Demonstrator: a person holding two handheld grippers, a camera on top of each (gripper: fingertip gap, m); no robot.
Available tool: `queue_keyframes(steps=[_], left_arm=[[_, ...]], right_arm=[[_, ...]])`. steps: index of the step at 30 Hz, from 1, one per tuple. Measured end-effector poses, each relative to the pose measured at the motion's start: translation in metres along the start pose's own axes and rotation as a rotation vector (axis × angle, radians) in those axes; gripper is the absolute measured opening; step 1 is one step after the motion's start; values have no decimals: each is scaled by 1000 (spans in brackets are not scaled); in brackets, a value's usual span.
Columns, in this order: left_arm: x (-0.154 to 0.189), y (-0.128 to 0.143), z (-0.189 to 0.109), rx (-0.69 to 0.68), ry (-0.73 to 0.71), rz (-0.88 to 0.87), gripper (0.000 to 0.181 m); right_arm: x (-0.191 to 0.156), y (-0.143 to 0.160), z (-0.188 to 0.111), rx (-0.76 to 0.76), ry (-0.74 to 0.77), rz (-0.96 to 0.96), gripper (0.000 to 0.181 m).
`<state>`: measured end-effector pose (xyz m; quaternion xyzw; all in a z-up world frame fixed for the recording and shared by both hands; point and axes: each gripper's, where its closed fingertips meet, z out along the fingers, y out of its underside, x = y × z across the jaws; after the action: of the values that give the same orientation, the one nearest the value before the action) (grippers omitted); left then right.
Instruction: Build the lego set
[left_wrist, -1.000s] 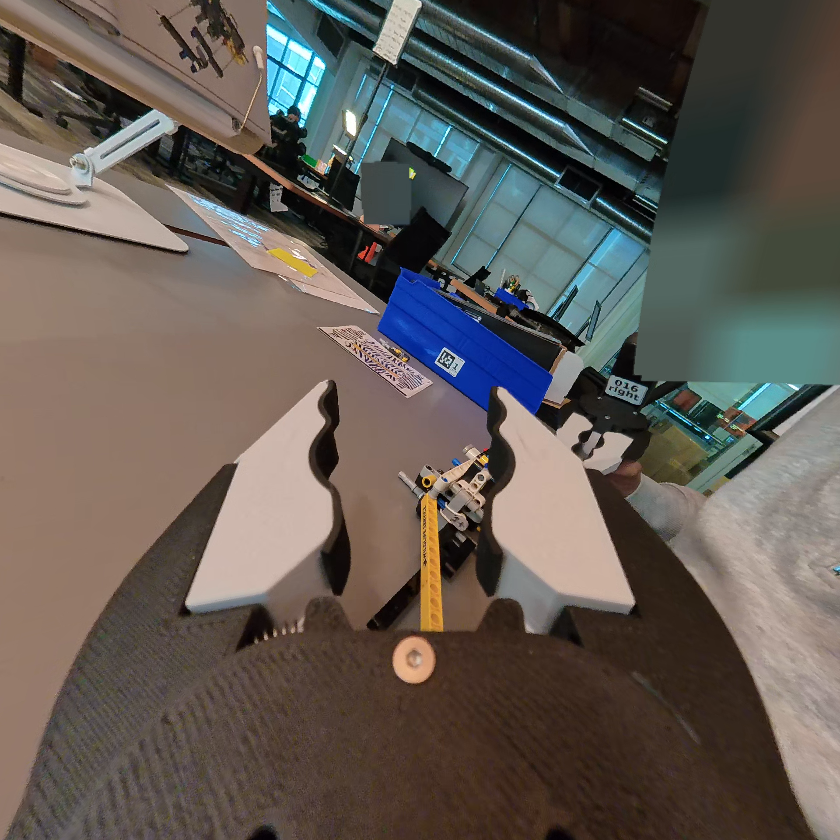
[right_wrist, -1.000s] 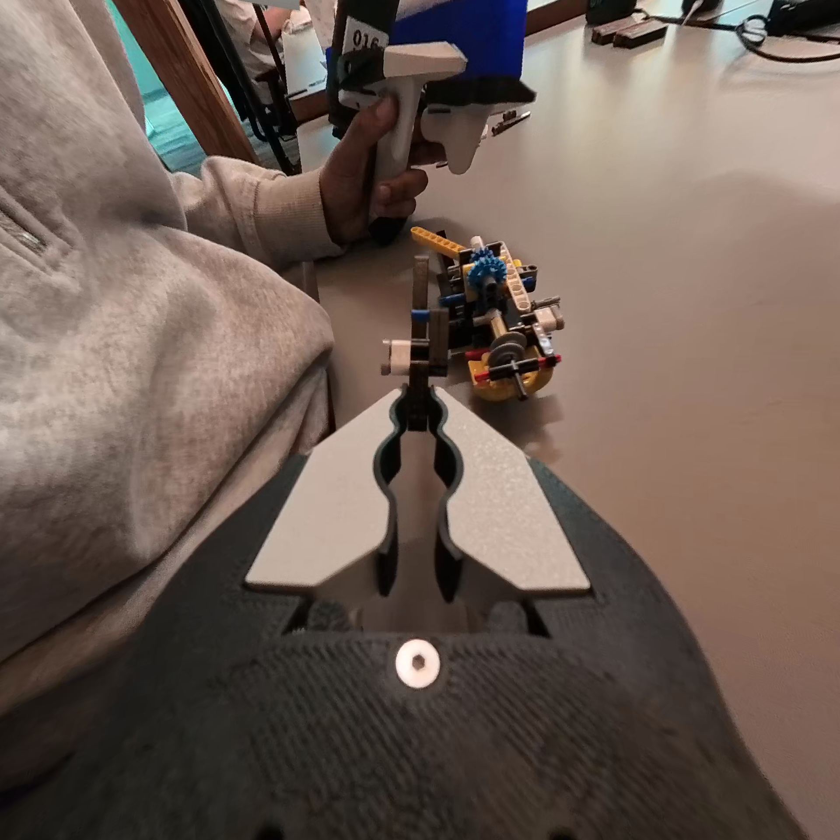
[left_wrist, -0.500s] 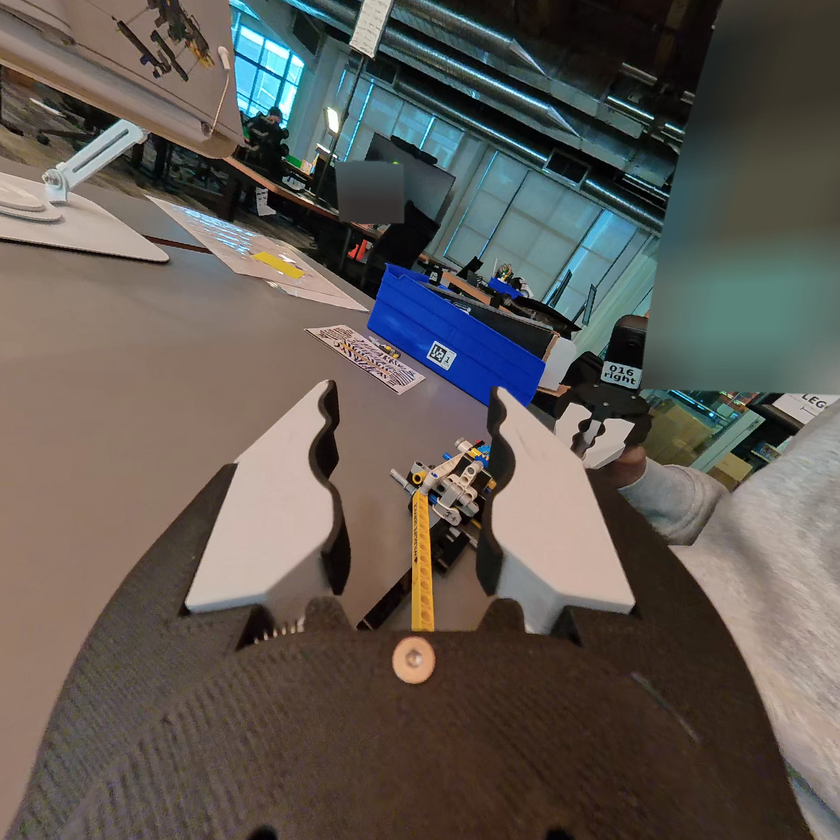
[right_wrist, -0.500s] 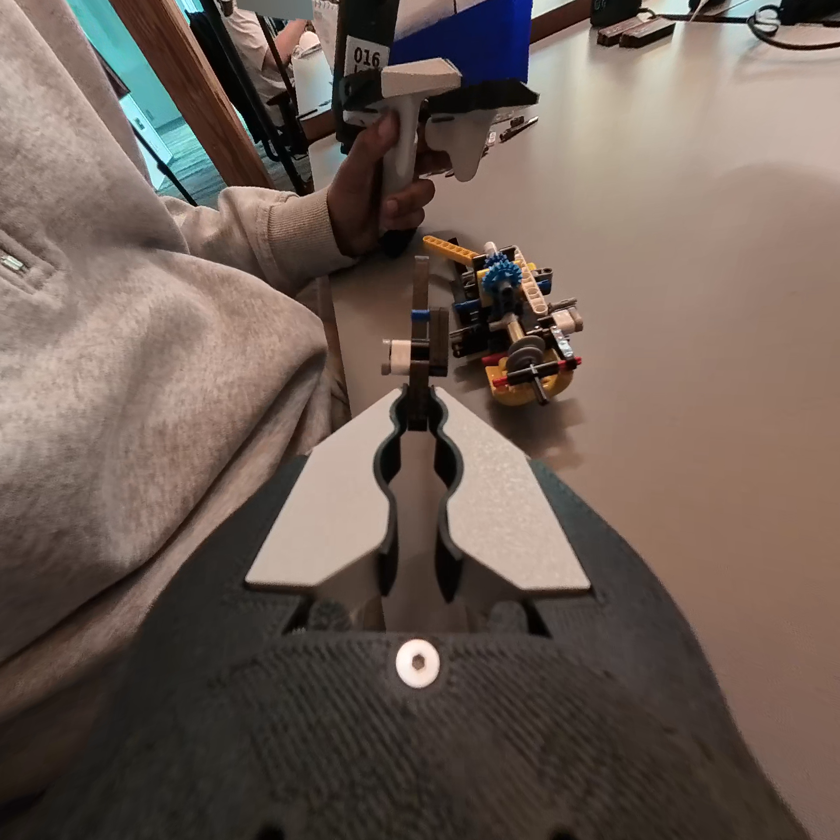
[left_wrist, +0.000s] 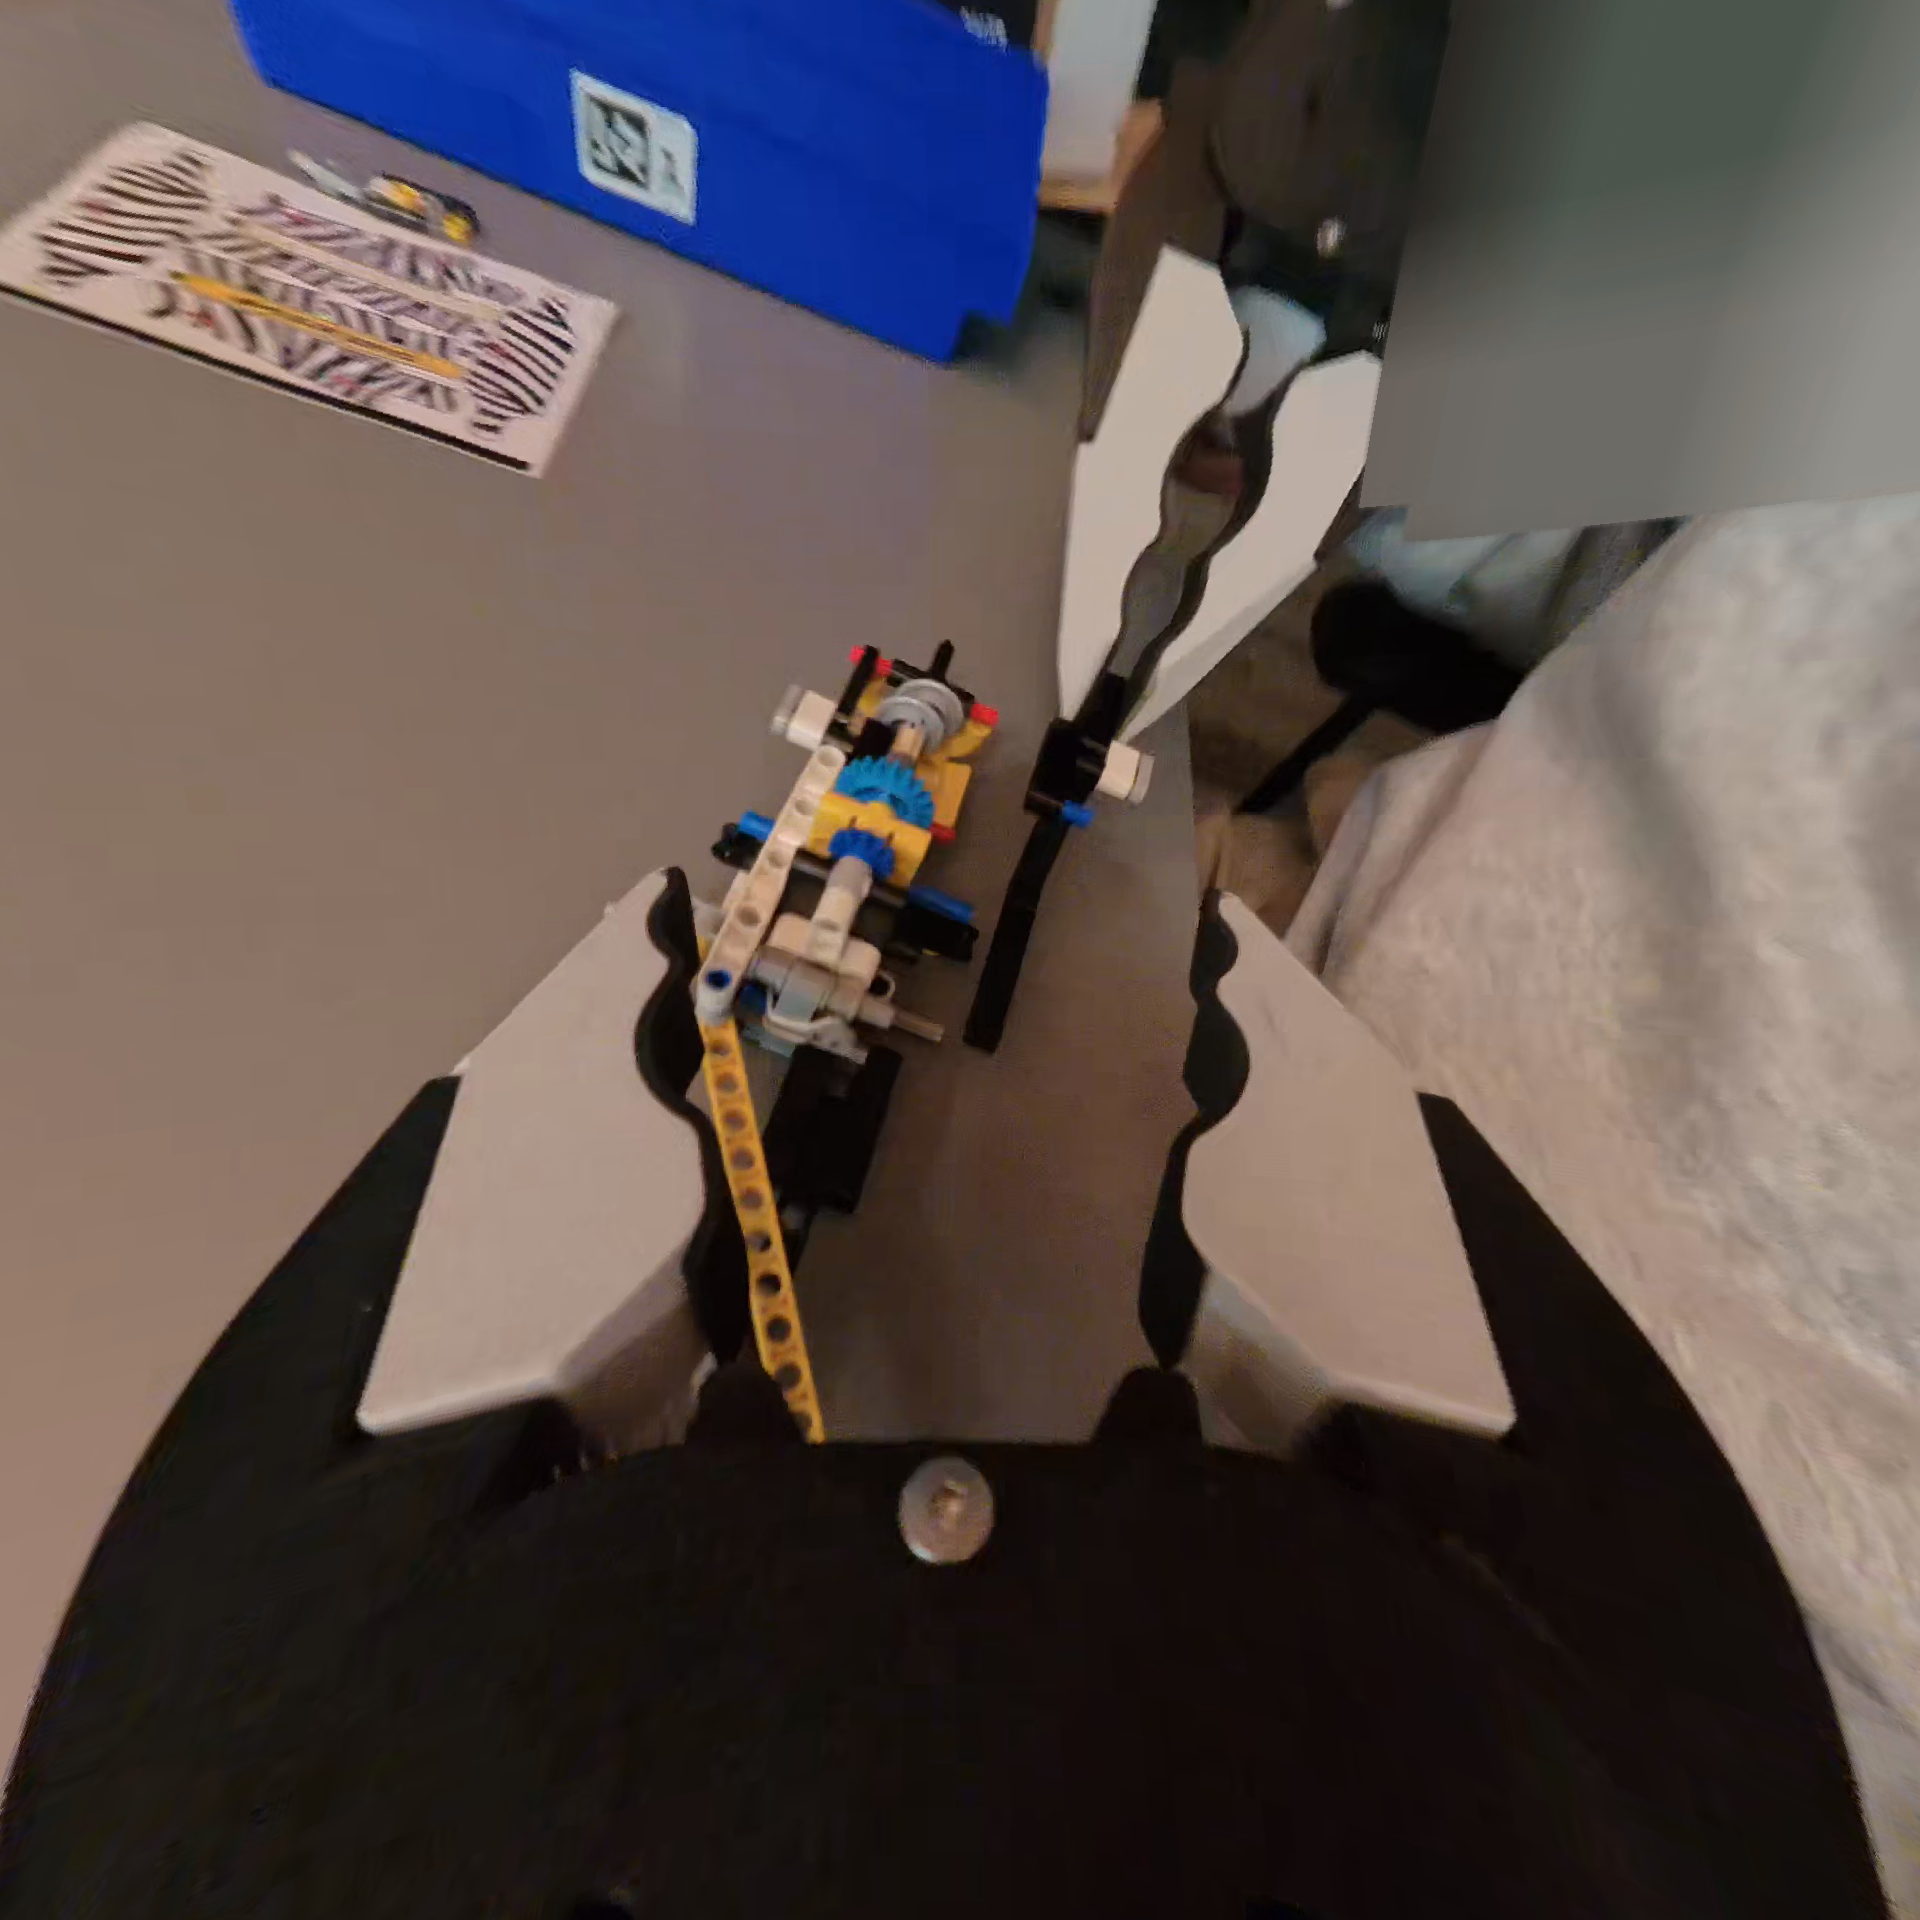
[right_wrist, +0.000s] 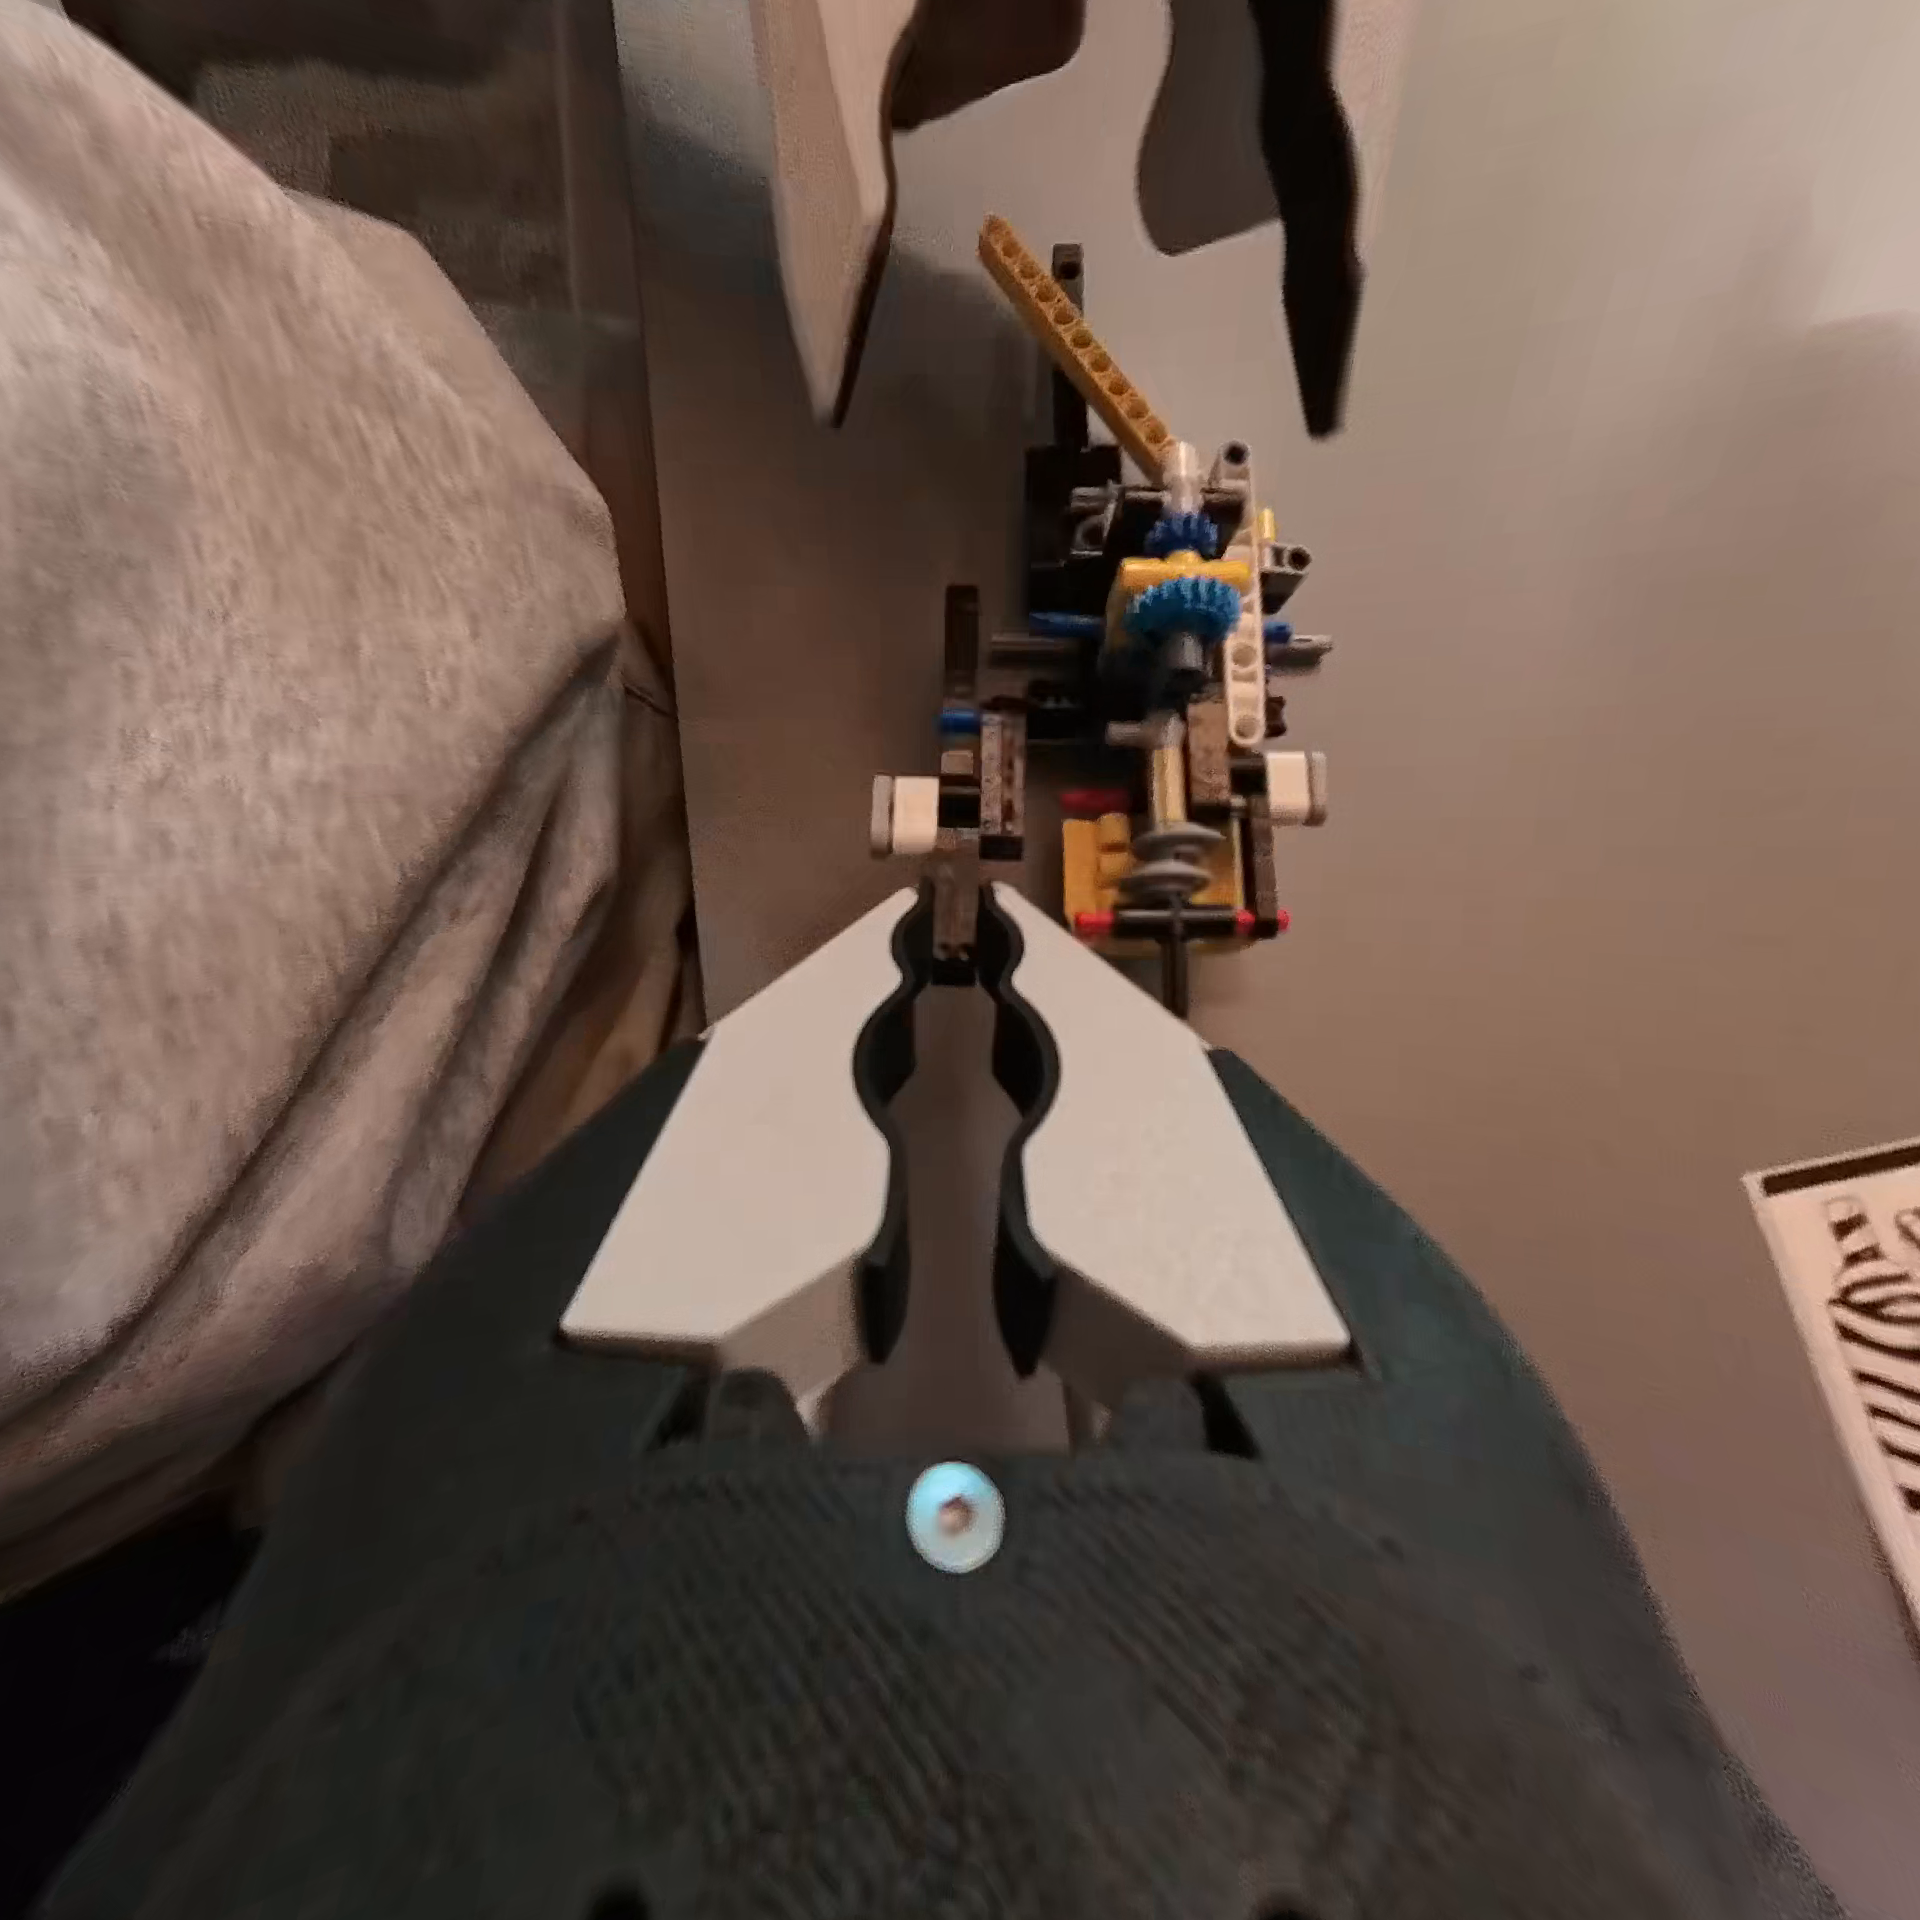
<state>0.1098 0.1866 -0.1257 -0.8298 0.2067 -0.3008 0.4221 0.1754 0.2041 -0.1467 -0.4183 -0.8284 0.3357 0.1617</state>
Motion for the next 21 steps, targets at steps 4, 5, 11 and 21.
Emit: queue_keyframes(steps=[4,5,11,21], left_arm=[[-4,-5,21,-128,-43,135,101],[-6,-7,25,-149,-43,154,102],[-8,-5,45,-255,1,210,102],[-13,8,47,-294,43,197,96]], right_arm=[[4,-1,6,-109,8,-51,6],[4,-1,6,-122,0,-51,7],[10,-3,7,-136,-22,-33,7],[13,6,-5,-58,-74,39,7]])
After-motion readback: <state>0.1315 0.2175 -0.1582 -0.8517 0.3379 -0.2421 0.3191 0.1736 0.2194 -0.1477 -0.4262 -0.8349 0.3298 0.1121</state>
